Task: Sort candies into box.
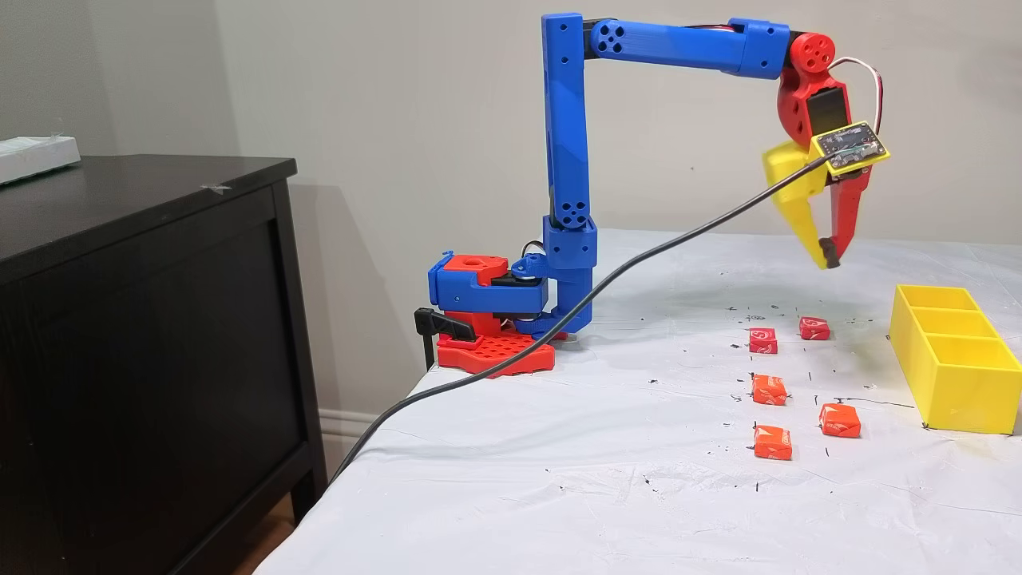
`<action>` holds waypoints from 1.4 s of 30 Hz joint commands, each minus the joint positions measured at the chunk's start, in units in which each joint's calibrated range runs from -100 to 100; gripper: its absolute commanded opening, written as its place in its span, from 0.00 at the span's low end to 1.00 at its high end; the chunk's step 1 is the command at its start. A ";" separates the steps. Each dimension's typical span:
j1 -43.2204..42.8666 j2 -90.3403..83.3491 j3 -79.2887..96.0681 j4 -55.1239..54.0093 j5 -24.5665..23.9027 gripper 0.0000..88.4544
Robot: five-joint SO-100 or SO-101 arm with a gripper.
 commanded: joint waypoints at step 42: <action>-0.77 18.73 -6.81 -4.34 1.32 0.24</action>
